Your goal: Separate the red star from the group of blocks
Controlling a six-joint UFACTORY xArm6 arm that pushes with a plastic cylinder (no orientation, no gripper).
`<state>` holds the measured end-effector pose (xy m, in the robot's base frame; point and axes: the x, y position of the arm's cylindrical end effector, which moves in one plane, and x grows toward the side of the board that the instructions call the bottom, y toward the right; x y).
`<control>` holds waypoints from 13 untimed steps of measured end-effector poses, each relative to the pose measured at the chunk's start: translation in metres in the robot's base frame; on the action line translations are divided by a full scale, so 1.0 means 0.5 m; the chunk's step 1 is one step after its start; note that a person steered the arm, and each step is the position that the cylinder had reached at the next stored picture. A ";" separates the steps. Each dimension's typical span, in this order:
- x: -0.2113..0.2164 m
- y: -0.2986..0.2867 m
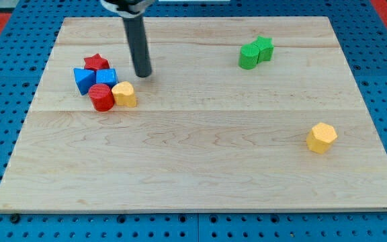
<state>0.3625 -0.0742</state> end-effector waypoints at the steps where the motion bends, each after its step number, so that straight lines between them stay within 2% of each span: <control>1: 0.098 0.173; 2: 0.286 0.186; 3: 0.444 0.076; 4: 0.479 -0.078; 6: 0.311 -0.439; 10: 0.201 -0.461; 11: 0.100 -0.461; 12: -0.063 -0.461; 13: -0.093 -0.461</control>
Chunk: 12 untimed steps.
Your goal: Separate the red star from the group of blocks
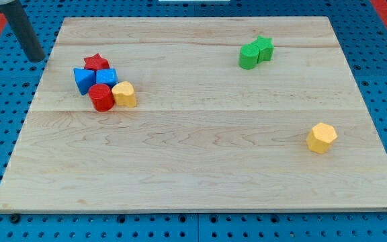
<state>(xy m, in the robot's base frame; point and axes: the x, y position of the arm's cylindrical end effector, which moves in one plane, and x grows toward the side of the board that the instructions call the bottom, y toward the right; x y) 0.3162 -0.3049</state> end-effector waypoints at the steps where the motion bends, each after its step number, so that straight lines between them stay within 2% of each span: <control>1: 0.006 0.032; 3: 0.003 0.109; 5: 0.047 0.082; 6: 0.048 0.122; 9: 0.053 0.302; 10: 0.052 0.404; 11: 0.034 0.452; 12: -0.030 0.384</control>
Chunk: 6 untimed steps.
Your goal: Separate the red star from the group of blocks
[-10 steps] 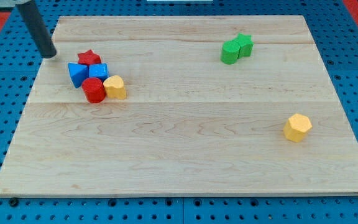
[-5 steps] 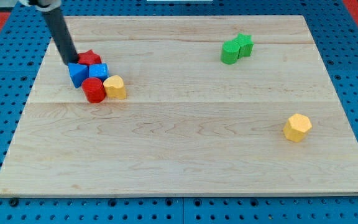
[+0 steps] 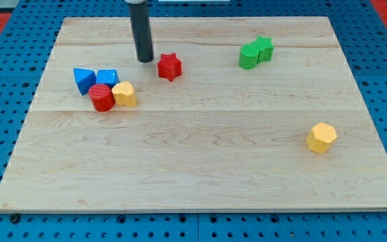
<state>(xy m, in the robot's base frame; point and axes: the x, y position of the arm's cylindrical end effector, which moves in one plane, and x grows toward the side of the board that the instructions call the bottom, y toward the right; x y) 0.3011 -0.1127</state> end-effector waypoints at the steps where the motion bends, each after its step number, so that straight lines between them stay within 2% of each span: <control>1: -0.086 -0.064; 3: -0.134 0.023; 4: -0.100 0.052; 5: -0.002 0.136; 6: 0.015 0.188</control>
